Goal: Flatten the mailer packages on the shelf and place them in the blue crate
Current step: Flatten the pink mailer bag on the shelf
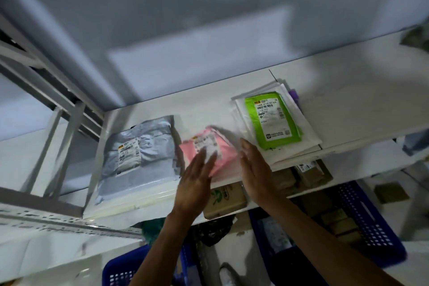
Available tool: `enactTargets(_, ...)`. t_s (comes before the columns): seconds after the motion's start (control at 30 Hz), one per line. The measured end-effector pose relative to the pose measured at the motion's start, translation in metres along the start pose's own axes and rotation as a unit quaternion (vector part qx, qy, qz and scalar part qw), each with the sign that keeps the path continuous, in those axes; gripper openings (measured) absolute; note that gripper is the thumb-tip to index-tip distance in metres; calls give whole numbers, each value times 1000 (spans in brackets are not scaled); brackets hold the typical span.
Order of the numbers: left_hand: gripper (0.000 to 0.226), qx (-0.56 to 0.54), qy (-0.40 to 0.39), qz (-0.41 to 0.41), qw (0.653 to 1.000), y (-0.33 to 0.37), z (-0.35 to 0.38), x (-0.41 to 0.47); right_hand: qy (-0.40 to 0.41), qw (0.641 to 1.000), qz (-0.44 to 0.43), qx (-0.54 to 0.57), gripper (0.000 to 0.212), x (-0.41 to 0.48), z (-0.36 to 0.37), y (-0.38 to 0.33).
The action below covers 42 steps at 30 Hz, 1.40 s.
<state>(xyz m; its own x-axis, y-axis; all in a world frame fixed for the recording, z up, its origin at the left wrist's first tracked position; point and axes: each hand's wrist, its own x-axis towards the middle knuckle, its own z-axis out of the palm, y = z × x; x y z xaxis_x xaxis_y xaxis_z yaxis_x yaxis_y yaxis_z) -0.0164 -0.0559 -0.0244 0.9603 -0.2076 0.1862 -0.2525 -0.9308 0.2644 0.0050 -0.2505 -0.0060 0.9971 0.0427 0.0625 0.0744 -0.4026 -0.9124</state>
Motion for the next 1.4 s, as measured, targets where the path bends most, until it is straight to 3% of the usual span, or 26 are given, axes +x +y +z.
enactTargets(0.07,70,33,-68,25,997,-12,14,-8,-15,999,-15,-26,74,-1,1,1)
enactTargets(0.17,72,34,-104,33,993,-22,11,-2,-20,997,-34,-67,63,3,4,-2)
enactTargets(0.3,49,-48,-42,44,997,-16,6,21,-50,982,-105,-151,50,21,20,-5)
enactTargets(0.37,47,1,2,11,1000,-17,14,36,-82,969,-132,-192,53,36,34,-3)
enactTargets(0.43,55,65,-4,-30,997,-21,28,47,-103,956,-147,-234,56,51,47,1)
enactTargets(0.53,85,66,-59,-88,992,-25,46,56,-129,921,-196,-310,60,68,59,10)
enactTargets(0.67,70,55,-37,-104,992,-18,53,55,-165,890,-220,-364,59,85,64,21)
enactTargets(0.9,60,101,-21,-23,994,-34,55,62,-185,861,-243,-407,59,97,70,35)
enactTargets(1.2,67,80,-51,-66,993,-27,49,67,-144,883,-255,-366,57,95,69,38)
enactTargets(1.4,70,59,-44,-64,995,-25,44,67,-138,863,-287,-391,55,99,59,41)
